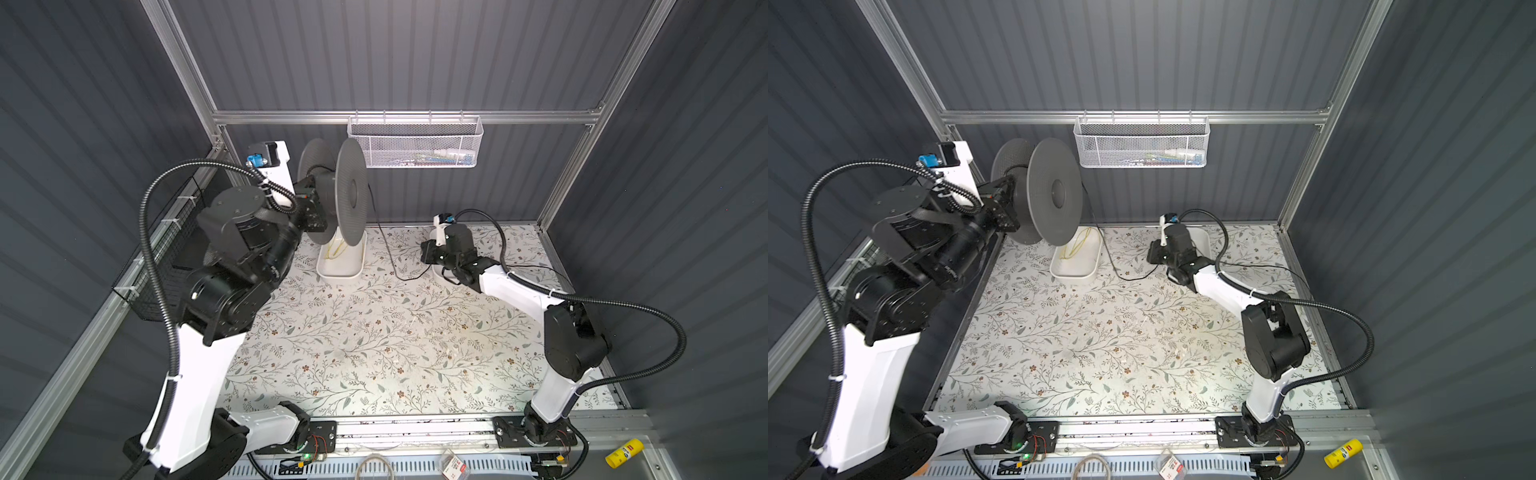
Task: Wrap the cables
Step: 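Raise the grey spool with the left gripper while the right gripper lowers the cable, then lower the spool with the left gripper while the right gripper lifts the cable high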
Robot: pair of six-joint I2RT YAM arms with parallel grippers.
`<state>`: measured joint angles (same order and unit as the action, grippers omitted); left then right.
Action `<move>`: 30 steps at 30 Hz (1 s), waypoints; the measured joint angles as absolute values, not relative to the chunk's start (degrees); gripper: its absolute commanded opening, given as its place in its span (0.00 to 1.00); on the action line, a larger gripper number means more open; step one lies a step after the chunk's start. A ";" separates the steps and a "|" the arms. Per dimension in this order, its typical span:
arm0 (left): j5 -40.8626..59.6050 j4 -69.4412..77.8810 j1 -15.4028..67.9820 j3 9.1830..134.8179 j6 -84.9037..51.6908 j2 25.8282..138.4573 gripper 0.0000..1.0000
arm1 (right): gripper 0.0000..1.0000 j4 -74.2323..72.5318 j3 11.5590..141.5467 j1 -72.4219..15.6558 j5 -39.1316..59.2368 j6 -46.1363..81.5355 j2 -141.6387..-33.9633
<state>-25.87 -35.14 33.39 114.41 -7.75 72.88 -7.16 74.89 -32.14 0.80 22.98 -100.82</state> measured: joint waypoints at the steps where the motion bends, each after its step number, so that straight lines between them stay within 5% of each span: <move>1: -27.44 -33.41 33.39 114.24 -7.49 74.02 0.00 | 0.00 -7.73 74.89 -34.63 -0.43 21.41 -99.79; 14: -42.26 -17.74 30.92 111.77 6.96 84.53 0.00 | 0.00 -9.13 74.89 -57.36 -10.90 4.78 -89.03; 24: -45.04 -17.43 29.15 96.07 13.10 87.79 0.00 | 0.00 -3.09 82.08 -56.88 -8.27 2.92 -78.41; 30: -44.60 -19.20 29.15 88.07 12.67 86.72 0.00 | 0.00 2.42 90.91 -49.01 -2.87 4.93 -77.06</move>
